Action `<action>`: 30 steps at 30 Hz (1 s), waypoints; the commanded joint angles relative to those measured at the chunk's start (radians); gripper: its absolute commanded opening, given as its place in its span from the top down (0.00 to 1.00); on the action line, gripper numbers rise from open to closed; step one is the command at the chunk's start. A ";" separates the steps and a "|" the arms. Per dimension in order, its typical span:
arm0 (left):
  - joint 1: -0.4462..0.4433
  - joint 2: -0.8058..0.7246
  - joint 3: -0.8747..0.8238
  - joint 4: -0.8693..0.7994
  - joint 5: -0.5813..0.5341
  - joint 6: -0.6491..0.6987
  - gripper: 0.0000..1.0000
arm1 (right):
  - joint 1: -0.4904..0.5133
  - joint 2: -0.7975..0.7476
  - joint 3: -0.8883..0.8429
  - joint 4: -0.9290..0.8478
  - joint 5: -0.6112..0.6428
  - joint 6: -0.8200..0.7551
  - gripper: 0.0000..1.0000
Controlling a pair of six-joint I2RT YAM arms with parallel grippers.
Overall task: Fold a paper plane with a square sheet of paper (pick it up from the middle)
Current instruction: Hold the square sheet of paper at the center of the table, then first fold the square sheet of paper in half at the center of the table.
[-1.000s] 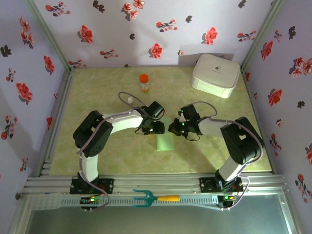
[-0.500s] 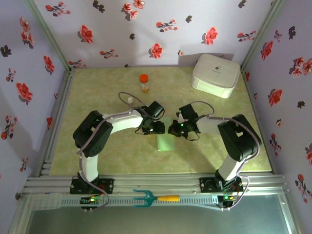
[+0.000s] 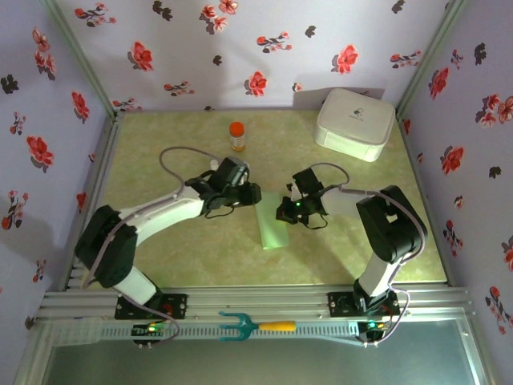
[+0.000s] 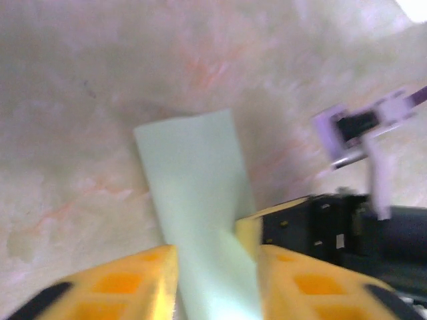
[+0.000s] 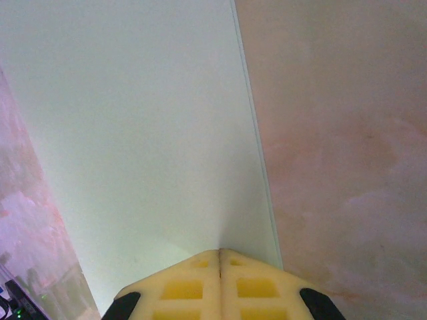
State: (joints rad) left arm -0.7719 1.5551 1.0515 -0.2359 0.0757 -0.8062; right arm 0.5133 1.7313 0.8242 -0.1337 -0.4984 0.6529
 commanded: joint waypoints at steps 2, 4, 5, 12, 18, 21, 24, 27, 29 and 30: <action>0.031 -0.014 -0.080 0.177 0.120 -0.039 1.00 | 0.005 0.060 -0.018 -0.089 0.093 -0.022 1.00; 0.041 0.003 -0.097 0.235 0.186 -0.054 1.00 | 0.005 0.059 -0.020 -0.087 0.095 -0.021 1.00; 0.045 0.017 -0.100 0.260 0.219 -0.070 1.00 | 0.006 0.058 -0.020 -0.087 0.097 -0.019 1.00; 0.048 0.110 -0.108 0.348 0.303 -0.141 1.00 | 0.005 0.053 -0.026 -0.081 0.100 -0.011 1.00; 0.049 0.172 -0.118 0.382 0.327 -0.153 1.00 | 0.005 0.053 -0.027 -0.078 0.101 -0.009 1.00; 0.049 0.183 -0.120 0.388 0.332 -0.142 1.00 | 0.005 0.052 -0.030 -0.077 0.101 -0.006 1.00; 0.050 0.185 -0.119 0.379 0.331 -0.137 1.00 | 0.005 0.054 -0.028 -0.073 0.098 -0.005 1.00; 0.052 0.183 -0.116 0.365 0.312 -0.141 1.00 | 0.005 0.054 -0.030 -0.075 0.101 -0.005 1.00; 0.054 0.184 -0.117 0.364 0.305 -0.143 1.00 | 0.005 0.054 -0.031 -0.073 0.101 -0.004 1.00; 0.054 0.183 -0.119 0.364 0.301 -0.144 1.00 | 0.005 0.053 -0.031 -0.073 0.102 -0.004 1.00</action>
State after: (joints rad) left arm -0.7269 1.7329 0.9413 0.1188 0.3855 -0.9440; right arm 0.5133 1.7332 0.8257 -0.1329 -0.4984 0.6537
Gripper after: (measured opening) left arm 0.061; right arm 0.060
